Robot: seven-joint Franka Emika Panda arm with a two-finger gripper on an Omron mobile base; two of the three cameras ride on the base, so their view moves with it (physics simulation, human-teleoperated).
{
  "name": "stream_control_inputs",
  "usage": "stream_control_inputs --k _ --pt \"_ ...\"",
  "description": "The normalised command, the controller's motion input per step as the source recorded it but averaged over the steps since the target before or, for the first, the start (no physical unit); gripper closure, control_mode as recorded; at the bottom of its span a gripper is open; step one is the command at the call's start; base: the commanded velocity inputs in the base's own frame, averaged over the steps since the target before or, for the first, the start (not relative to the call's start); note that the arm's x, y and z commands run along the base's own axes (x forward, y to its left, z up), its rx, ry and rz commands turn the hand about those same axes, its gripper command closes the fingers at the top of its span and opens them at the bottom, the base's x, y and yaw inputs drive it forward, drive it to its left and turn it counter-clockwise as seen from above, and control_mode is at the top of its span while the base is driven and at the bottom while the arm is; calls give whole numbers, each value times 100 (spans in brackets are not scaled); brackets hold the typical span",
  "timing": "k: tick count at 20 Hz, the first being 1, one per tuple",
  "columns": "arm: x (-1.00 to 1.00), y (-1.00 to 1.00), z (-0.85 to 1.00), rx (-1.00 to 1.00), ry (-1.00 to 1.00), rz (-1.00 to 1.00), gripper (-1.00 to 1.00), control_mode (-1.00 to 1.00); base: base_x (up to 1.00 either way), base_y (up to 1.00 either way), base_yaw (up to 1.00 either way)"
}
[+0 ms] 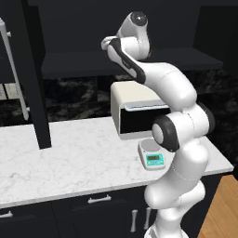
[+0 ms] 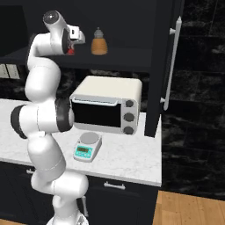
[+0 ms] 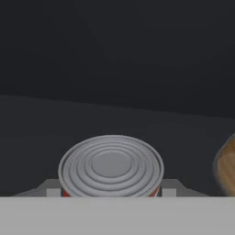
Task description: Pick the canned food and place it on the digital scale for weighing, and close the cabinet.
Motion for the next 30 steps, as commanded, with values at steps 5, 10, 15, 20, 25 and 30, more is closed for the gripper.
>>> stream_control_inputs --k 5,10,15,20,25,30 --pt "-66 1 -53 20 -46 13 100 -100 0 0 0" --pt "-85 -2 6 8 -26 4 100 -100 0 0 0" --pt "-100 -27 39 0 3 0 100 -100 0 0 0" --pt "-100 -57 3 0 0 5 100 -100 0 0 0" --pt "-100 -83 -7 0 0 12 100 -100 0 0 0" --pt "-92 -61 -48 -1 2 17 100 -100 0 0 0"
